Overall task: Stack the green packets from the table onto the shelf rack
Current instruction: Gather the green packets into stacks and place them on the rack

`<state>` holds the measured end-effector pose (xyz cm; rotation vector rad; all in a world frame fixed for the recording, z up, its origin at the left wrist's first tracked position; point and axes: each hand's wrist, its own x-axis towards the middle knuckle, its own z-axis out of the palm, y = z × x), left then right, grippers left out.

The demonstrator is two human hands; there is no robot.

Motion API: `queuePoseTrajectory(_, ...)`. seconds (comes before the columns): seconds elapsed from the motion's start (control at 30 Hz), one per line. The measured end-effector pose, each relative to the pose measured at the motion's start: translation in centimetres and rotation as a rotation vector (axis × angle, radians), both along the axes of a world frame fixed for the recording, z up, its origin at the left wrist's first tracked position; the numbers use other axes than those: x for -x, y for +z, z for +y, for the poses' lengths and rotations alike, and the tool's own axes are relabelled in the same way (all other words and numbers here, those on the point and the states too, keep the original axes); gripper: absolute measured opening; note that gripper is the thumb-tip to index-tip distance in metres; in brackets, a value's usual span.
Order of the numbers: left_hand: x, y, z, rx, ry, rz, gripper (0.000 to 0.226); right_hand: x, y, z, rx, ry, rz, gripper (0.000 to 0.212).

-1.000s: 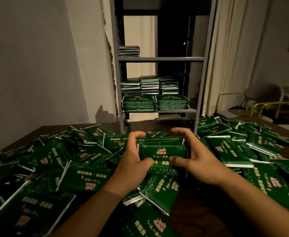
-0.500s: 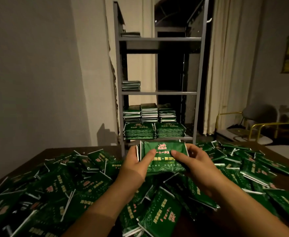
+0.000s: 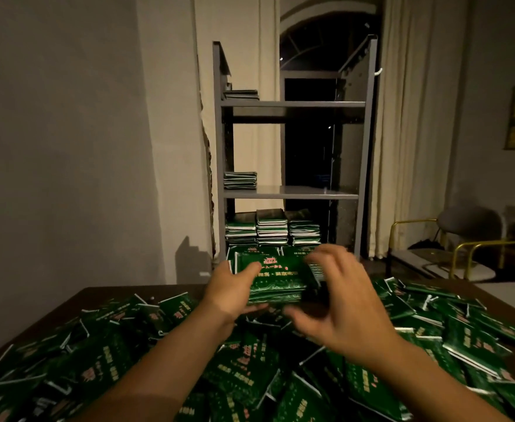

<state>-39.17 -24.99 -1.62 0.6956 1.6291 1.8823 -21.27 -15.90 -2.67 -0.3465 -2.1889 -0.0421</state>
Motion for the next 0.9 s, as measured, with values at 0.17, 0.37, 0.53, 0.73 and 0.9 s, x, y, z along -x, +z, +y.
queuePoseTrajectory(0.17, 0.9, 0.5, 0.4, 0.046, -0.050, -0.079, 0.067, 1.8, -1.4, 1.6, -0.322, -0.073, -0.089, 0.055)
queuePoseTrajectory(0.37, 2.2, 0.4, 0.8, 0.095, -0.050, -0.167, 0.043, 3.5, -1.8, 2.8, -0.429, -0.031, -0.041, 0.042)
queuePoseTrajectory(0.53, 2.8, 0.8, 0.9, -0.024, -0.056, -0.261, 0.042, 4.6, -1.5, 4.1, -0.388, -0.021, -0.009, 0.049)
queuePoseTrajectory(0.73, 4.6, -3.3, 0.2, 0.188, 0.179, 1.057, 0.018, 5.8, -0.6, 6.0, -0.311, -0.083, 0.044, 0.050)
queuePoseTrajectory(0.9, 5.3, -5.3, 1.3, 0.371, 0.139, 1.664, 0.032, 9.1, 0.2, 6.7, -0.284, -0.119, 0.037, 0.043)
